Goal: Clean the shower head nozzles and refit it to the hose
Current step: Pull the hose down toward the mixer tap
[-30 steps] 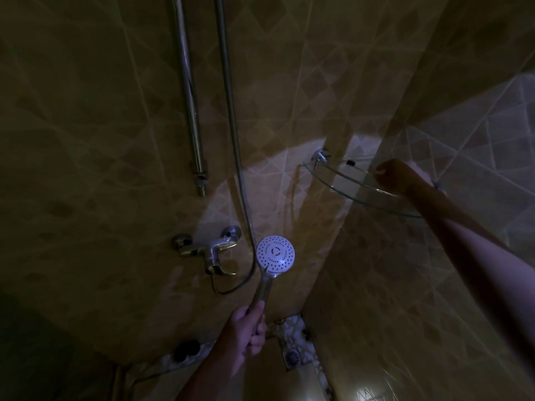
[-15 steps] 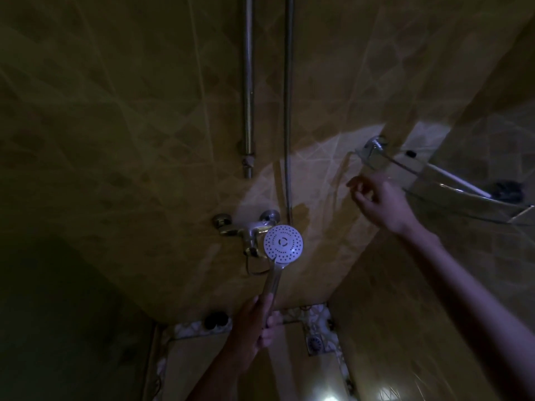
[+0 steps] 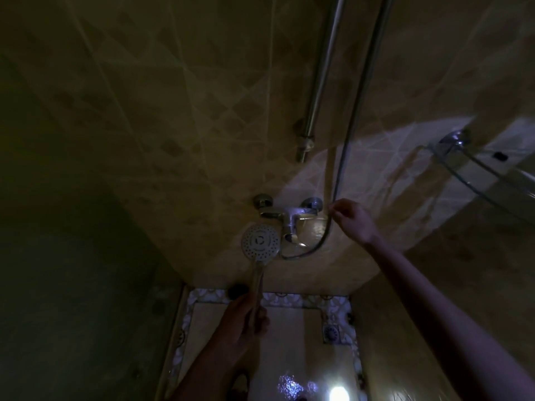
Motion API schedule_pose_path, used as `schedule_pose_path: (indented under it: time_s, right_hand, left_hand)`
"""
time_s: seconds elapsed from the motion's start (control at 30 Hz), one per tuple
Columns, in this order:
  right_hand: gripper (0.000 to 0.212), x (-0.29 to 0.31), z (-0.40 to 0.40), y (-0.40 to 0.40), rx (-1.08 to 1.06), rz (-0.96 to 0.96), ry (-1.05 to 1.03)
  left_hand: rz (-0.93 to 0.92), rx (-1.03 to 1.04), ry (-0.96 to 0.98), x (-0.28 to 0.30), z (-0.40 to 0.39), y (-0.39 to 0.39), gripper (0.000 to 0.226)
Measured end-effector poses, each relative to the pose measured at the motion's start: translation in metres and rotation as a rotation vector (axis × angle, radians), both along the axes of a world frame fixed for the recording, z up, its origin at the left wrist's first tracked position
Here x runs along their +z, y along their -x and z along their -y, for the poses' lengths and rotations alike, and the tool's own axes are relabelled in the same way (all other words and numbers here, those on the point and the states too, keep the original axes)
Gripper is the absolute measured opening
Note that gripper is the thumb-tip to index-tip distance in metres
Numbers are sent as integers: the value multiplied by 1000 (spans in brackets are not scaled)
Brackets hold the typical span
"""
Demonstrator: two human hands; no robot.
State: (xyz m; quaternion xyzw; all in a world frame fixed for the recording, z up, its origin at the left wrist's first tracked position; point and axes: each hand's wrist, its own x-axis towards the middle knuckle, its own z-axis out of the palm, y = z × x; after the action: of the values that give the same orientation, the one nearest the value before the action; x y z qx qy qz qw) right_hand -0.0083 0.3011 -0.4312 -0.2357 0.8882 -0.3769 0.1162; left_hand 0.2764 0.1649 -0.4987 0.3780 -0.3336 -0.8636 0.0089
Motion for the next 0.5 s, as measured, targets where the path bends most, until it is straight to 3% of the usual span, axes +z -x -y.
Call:
schedule_pose_path:
  time_s: [0.2, 0.5]
  right_hand:
    - [12, 4, 17, -5, 12, 11, 24]
    - [11, 53, 5, -2, 25, -135, 71]
  left_hand:
    - [-43, 74, -98, 4, 7, 13, 17]
    - [-131, 23, 232, 41, 11, 36, 17]
